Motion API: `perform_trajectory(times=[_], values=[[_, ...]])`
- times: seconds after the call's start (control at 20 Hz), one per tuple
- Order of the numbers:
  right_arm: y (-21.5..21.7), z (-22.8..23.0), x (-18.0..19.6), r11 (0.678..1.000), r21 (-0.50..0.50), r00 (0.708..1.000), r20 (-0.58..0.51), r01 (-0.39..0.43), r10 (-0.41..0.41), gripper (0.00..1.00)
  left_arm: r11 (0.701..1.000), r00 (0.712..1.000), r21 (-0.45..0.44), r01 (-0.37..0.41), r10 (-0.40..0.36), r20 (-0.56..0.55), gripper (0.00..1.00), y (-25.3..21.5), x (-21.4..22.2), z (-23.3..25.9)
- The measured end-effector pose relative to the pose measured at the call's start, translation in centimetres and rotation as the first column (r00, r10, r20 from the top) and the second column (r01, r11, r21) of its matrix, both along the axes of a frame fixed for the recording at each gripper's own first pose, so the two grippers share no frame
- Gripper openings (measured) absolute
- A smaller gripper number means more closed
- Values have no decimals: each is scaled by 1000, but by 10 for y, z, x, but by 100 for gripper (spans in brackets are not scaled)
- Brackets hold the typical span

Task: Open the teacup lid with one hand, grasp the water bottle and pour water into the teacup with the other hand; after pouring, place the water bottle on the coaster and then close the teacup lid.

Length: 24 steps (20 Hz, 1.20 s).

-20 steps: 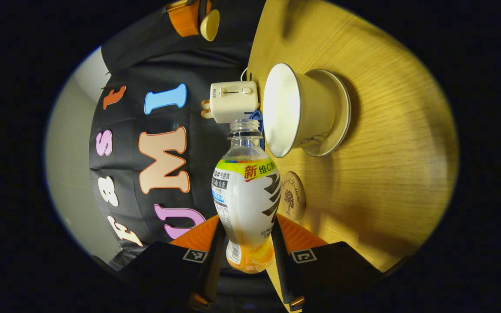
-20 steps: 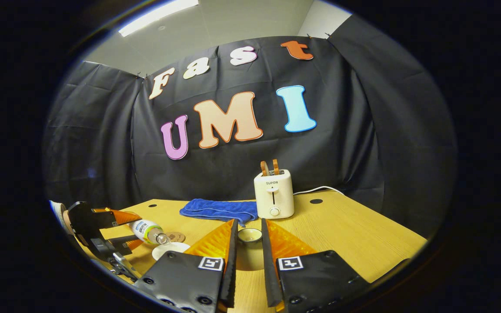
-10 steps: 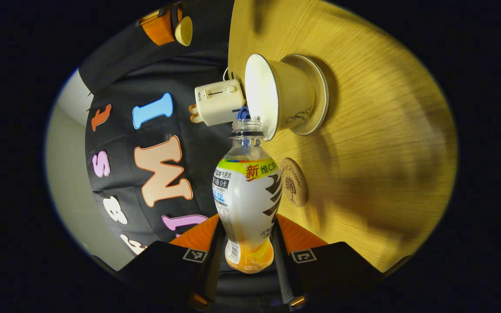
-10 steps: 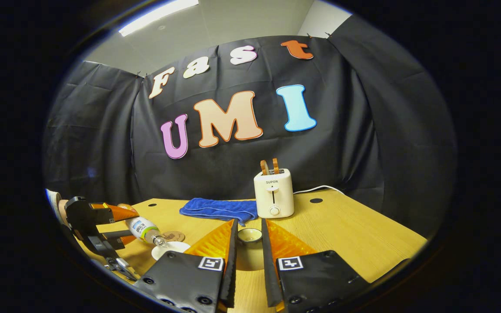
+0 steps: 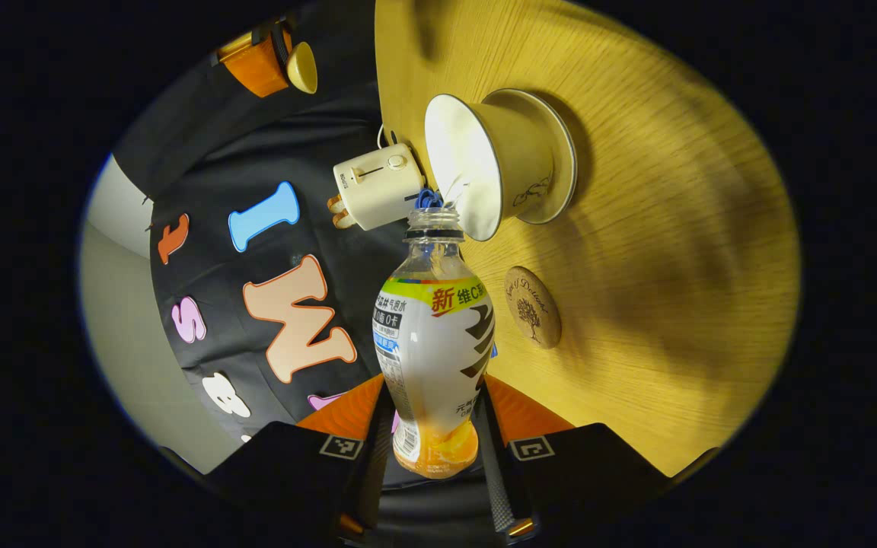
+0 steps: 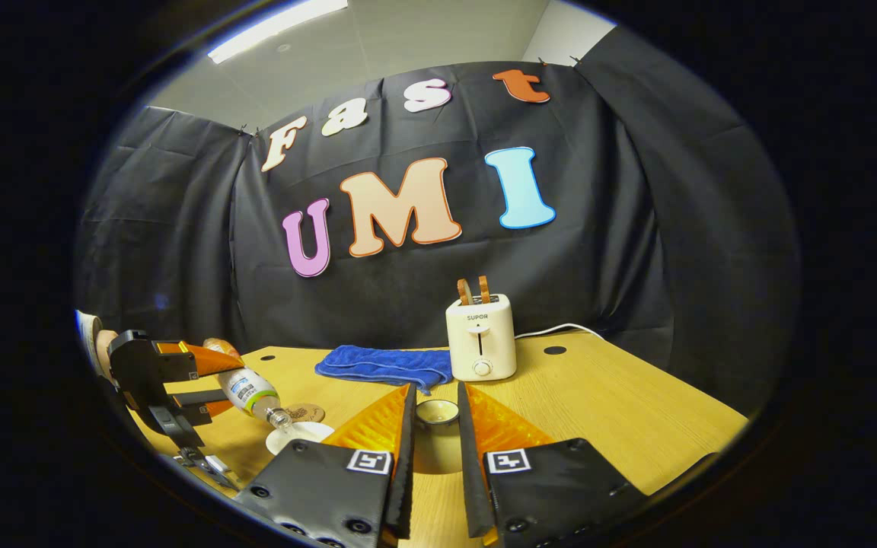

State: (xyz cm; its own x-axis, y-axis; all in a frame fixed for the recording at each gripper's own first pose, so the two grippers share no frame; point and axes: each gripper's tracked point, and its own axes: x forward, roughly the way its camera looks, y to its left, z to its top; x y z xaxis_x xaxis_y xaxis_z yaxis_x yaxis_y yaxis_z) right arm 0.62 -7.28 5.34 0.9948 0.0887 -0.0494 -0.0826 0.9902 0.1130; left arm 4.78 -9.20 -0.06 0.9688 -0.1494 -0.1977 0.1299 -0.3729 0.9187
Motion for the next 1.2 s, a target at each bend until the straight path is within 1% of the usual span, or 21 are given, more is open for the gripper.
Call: perform_trajectory(times=[0.2,0.25,0.3,0.4,0.45,0.5,0.6,0.65,0.7,0.8,0.9,0.95,1.0,1.2], values=[[1,0,-1,1000,-2,1000,1,-3,3,31,999,1000,39,8,-9,19,55,3,2,10],[1,0,-1,1000,-2,1000,1,-4,4,31,999,1000,43,12,-13,25,57,2,2,13],[2,1,-1,1000,-1,1000,1,-4,4,31,999,999,51,11,-13,32,54,2,1,18],[1,1,-1,1000,-1,1000,1,-3,3,31,997,999,75,14,-17,39,55,4,0,24],[0,0,-1,1000,0,1000,1,-2,2,31,996,999,88,16,-20,43,53,3,1,26],[0,1,-1,1000,0,1000,2,-2,2,31,995,999,96,18,-22,46,55,3,1,28],[1,1,-1,1000,0,1000,0,-2,2,31,994,998,111,20,-26,50,55,3,1,32],[1,1,-1,1000,-3,1000,0,-1,1,31,992,998,123,24,-31,54,57,2,0,34],[1,0,0,1000,-6,1000,0,-1,1,31,990,998,140,24,-32,54,55,3,1,36],[2,0,-1,1000,-6,1000,-2,-4,4,30,986,998,166,19,-28,56,55,3,2,39],[4,-3,-1,1000,3,1000,-12,-12,12,31,985,998,173,22,-33,59,55,0,1,42],[5,-3,-1,1000,5,1000,-13,-14,14,31,984,998,176,27,-38,59,53,-3,0,42],[6,-2,-1,1000,4,1000,-13,-16,16,31,983,998,181,31,-41,55,55,-4,1,42],[11,1,-4,999,23,999,-13,-35,35,31,981,999,192,31,-39,37,55,-5,0,36]])
